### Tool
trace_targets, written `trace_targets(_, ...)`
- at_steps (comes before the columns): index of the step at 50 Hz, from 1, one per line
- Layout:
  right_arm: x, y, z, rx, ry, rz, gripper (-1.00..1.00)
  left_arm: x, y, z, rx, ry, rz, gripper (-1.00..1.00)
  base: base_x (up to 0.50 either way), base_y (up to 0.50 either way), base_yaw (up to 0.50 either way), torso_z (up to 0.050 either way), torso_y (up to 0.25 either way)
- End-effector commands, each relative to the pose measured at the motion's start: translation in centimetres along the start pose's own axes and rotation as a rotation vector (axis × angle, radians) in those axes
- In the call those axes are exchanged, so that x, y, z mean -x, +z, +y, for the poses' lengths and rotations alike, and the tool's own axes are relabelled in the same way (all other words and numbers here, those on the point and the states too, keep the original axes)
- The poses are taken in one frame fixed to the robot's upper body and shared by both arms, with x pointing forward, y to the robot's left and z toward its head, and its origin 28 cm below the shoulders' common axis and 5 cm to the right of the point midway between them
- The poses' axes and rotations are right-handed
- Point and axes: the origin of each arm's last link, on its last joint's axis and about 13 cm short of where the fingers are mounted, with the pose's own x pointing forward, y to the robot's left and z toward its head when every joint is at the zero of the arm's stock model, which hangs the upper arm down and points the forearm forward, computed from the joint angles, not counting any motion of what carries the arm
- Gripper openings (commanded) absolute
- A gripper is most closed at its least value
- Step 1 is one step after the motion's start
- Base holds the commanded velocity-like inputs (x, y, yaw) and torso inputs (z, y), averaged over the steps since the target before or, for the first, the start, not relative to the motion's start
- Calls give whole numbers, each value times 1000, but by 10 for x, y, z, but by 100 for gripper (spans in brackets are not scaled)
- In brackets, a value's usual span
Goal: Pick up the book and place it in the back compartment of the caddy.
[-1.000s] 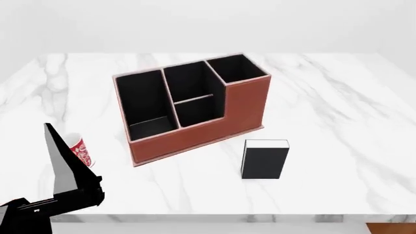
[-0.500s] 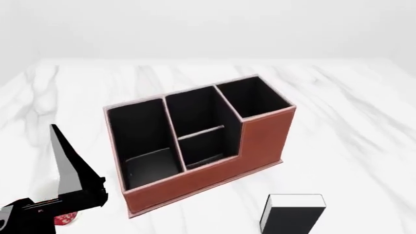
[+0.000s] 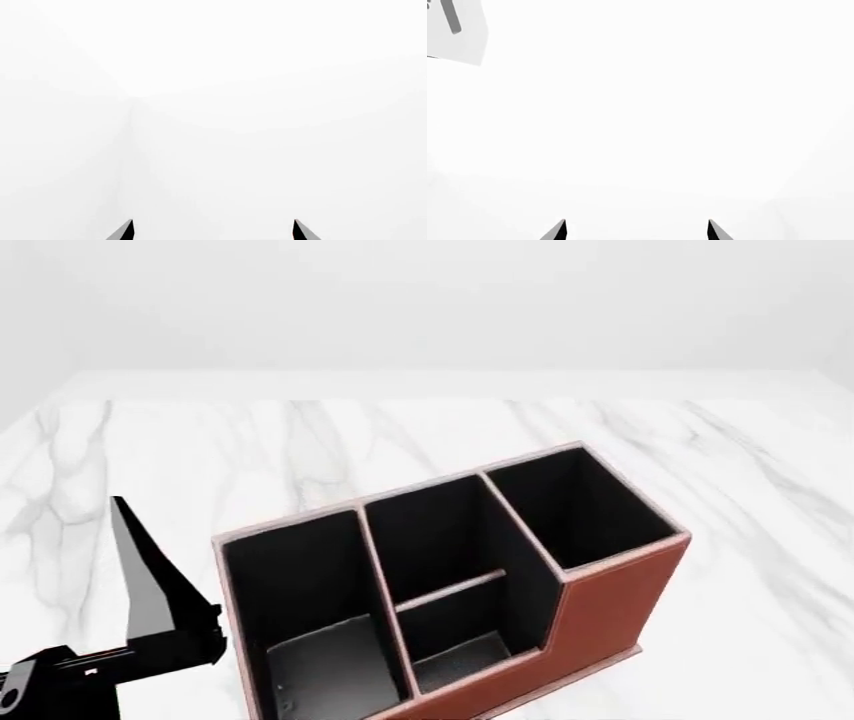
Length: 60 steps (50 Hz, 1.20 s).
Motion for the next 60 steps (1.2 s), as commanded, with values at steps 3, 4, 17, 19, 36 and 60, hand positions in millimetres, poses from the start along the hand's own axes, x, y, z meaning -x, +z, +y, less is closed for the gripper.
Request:
trace_targets(3,1,1,-1,17,1,-12,100,0,1,1,-10,-1,-5,100,0,0,0,0,0)
trace_targets(4,1,1,-1,18,1,-10,100,0,1,1,-10,-1,-4,100,0,0,0,0,0)
trace_targets(17,2,-1,0,21,9,-2,100,2,-7,-11,31,-187,176,100,0,0,0,0,0)
trace_targets(19,2,-1,0,20,10,-1,100,2,-7,-16,44,-255,214,100,0,0,0,0,0)
trace_targets(36,1,-1,1,14,16,1,100,-4,6,-52,168,-715,278,100,0,0,0,0,0)
trace_targets(60,3,-4,3,1,20,9,100,-7,10,-85,270,-962,335,100,0,0,0,0,0)
